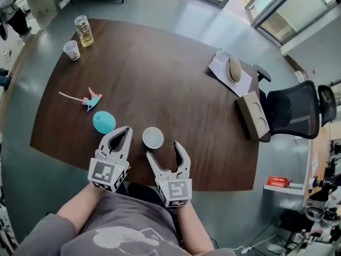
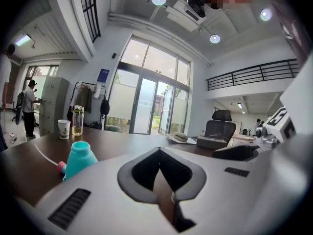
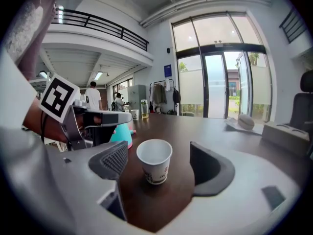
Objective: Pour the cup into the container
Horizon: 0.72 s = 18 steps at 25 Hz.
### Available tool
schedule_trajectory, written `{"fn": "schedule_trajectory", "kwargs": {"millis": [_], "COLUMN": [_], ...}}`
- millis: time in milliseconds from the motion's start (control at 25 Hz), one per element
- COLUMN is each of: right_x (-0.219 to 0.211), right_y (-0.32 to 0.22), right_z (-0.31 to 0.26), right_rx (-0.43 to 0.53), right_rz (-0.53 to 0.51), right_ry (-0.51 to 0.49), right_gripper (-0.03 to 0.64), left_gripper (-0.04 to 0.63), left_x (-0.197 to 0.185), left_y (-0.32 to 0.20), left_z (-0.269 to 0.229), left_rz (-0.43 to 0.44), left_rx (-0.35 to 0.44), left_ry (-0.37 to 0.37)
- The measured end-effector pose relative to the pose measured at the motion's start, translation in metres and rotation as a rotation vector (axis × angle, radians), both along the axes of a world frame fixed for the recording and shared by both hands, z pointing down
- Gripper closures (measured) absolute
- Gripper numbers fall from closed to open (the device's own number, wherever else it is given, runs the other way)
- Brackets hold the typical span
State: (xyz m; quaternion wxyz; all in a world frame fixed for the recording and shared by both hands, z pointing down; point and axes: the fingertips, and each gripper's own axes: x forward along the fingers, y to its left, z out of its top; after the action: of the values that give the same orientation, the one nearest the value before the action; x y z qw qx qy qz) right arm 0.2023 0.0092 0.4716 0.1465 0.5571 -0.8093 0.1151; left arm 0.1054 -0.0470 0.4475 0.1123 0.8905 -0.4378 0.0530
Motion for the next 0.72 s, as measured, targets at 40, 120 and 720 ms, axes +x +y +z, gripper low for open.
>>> {"fn": "schedule_trajectory", "kwargs": {"millis": [40,120,720], "right_x": [0.001,0.003,0.001], "right_y": [-0.002,-0.005,-0.034], "right_z": [-0.01,-0.029,-0.111], "right_rx": [0.022,0.066,0.242], "right_rz": [0.004,0.009,0.019], "right_ry": [-0.006,-0.023,-0.055], "right_gripper": [0.232,0.232,0.323], "left_gripper": [0.588,0.588,0.588], "left_x": [0.001,0.004,0.012], "left_y": [0.0,0.0,-0.007], "left_z": [-0.006,-0.017,-0.075], "left_rz": [0.0,0.002,-0.007], "left_rx": [0.008,0.025,0.103], "left_ry": [0.006,0.014,0.05]}}
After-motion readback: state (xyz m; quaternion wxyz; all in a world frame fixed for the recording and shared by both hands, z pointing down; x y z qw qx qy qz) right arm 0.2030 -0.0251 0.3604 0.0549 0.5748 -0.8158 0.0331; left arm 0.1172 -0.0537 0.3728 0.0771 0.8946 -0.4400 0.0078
